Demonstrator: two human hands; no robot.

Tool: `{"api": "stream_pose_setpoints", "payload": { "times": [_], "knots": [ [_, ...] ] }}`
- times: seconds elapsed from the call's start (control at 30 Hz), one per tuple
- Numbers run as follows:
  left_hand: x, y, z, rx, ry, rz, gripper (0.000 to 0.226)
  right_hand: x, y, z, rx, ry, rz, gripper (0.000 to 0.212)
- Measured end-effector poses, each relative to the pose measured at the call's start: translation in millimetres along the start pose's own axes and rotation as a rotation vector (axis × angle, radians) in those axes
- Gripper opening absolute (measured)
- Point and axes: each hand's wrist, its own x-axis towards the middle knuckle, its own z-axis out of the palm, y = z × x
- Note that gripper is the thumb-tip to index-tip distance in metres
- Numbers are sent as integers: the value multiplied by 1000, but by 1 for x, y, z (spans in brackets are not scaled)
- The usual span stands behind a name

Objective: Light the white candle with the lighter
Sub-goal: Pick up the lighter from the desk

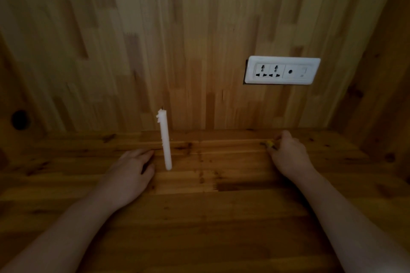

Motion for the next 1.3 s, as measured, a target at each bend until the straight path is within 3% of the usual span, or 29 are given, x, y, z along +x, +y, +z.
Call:
{"api": "stream_pose_setpoints", "payload": {
  "times": [0.47,0.63,0.9,1.3],
  "knots": [
    [0,-2,0,-6,-3,2,54,-1,-10,-8,338,63,46,30],
    [1,-2,1,2,0,-1,54,-4,-15,-7,482,63,7,19],
    [1,-1,1,-3,9,-6,53,-9,-24,-5,799,-64,-3,10],
    [1,-2,2,-6,11,3,54,-21,-54,-8,939,-273,12,14]
  ]
}}
